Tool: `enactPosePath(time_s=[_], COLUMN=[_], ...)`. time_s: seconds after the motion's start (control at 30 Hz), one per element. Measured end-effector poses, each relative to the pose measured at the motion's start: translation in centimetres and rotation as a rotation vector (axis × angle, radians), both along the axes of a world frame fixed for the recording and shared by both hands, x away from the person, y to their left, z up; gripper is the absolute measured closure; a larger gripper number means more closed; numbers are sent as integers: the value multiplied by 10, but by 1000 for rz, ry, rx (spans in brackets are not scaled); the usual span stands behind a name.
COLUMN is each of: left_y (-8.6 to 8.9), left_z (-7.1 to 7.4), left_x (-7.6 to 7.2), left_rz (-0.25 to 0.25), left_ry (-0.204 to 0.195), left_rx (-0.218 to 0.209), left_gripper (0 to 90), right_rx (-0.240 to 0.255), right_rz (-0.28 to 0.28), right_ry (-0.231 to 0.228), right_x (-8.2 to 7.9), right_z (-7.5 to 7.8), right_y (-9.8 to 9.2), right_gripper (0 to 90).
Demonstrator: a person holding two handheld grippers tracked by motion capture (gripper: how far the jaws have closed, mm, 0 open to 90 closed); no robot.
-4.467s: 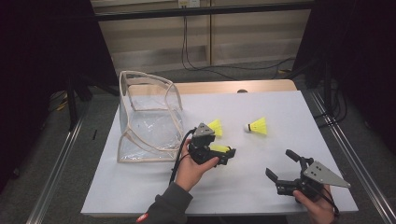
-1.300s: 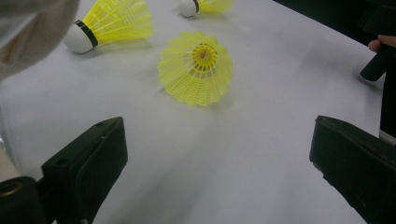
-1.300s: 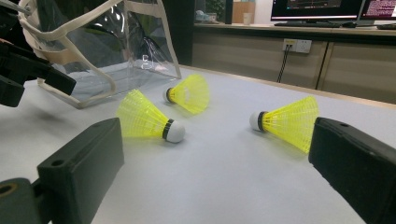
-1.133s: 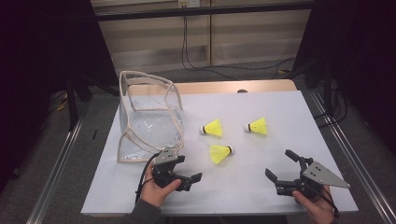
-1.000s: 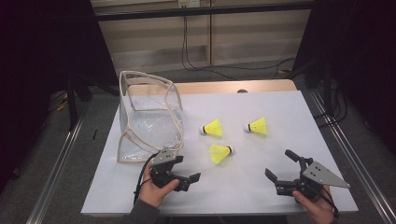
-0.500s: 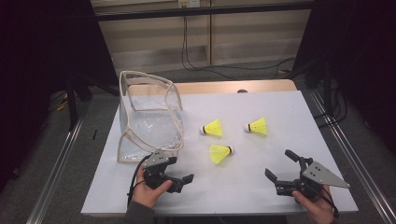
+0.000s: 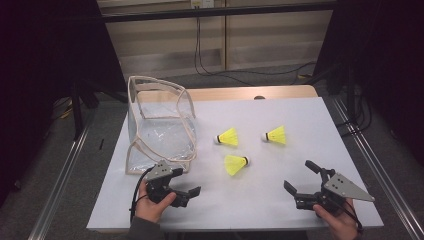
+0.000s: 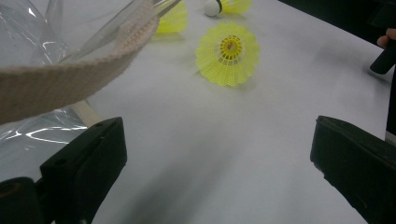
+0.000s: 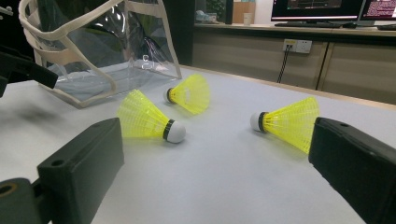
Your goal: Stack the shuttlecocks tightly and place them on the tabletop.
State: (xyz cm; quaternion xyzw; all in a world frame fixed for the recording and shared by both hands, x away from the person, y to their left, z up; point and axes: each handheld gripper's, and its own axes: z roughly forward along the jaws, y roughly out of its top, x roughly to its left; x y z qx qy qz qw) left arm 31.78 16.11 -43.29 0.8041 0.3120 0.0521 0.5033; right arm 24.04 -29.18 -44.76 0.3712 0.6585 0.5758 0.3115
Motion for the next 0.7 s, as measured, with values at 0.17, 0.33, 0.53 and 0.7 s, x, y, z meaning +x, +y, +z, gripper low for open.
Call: enactPosePath(time_s=[0.17, 0.33, 0.53, 0.7], left_y=[6, 11, 16, 20], left_z=[-1, -1, -1, -1], left_x=[0, 0, 0, 0], left_rz=[10, 17, 26, 27], left_ry=[-3, -3, -2, -5], left_rx=[3, 3, -3, 3], left_gripper=[39, 39, 39, 39], right_rx=[1, -2, -3, 0], right_rz=[-1, -2, -1, -2], right_ry=[0, -2, -2, -2], right_x=[0, 0, 0, 0], right_z=[0, 0, 0, 0], right_y=[1, 0, 0, 0], right_gripper=[27, 27, 27, 27])
